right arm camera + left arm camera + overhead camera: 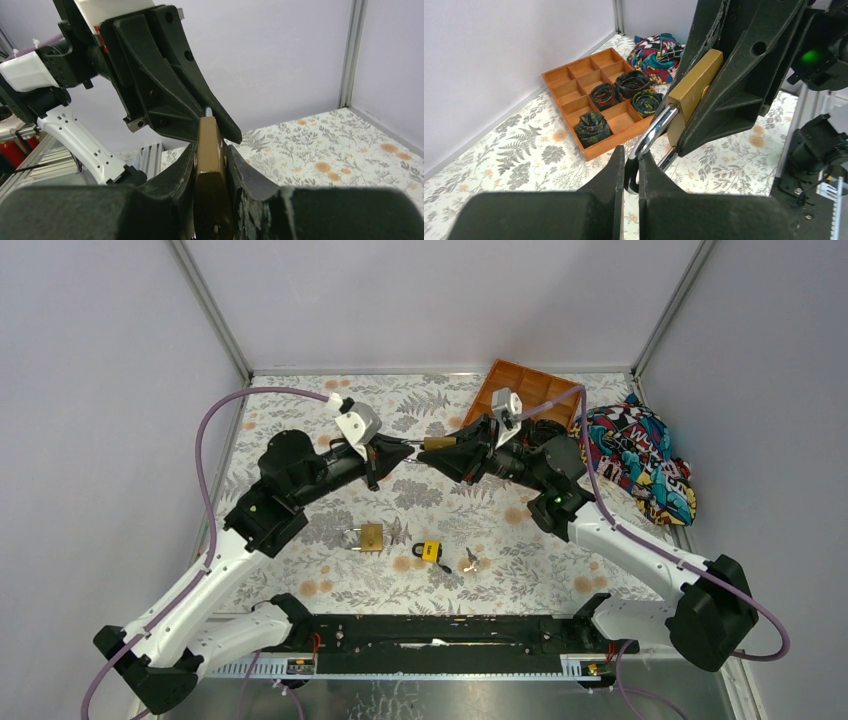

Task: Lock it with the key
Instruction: Lock the lock.

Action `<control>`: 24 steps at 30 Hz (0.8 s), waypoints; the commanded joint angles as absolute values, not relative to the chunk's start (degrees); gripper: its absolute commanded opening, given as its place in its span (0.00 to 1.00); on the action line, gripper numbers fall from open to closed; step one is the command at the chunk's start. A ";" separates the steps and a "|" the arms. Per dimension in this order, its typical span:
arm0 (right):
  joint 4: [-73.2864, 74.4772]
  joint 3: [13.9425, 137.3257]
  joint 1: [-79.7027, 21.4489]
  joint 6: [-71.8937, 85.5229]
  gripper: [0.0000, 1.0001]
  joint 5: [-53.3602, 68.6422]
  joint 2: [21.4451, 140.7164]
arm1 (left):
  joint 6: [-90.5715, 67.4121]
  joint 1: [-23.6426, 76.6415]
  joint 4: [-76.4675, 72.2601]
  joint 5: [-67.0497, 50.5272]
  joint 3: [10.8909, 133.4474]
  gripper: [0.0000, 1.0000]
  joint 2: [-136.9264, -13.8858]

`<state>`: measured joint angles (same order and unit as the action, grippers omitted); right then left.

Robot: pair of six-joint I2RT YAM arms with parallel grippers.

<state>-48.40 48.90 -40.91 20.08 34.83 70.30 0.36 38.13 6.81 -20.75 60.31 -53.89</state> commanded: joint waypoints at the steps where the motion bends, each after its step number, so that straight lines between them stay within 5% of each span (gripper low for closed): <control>1: -35.30 50.52 -44.46 20.64 0.00 37.68 78.19 | 3.08 49.06 -10.61 -35.87 61.38 0.00 -57.03; 24: -38.65 54.26 -44.72 21.80 0.00 39.65 80.59 | 2.05 64.31 -7.62 -34.30 62.06 0.00 -61.27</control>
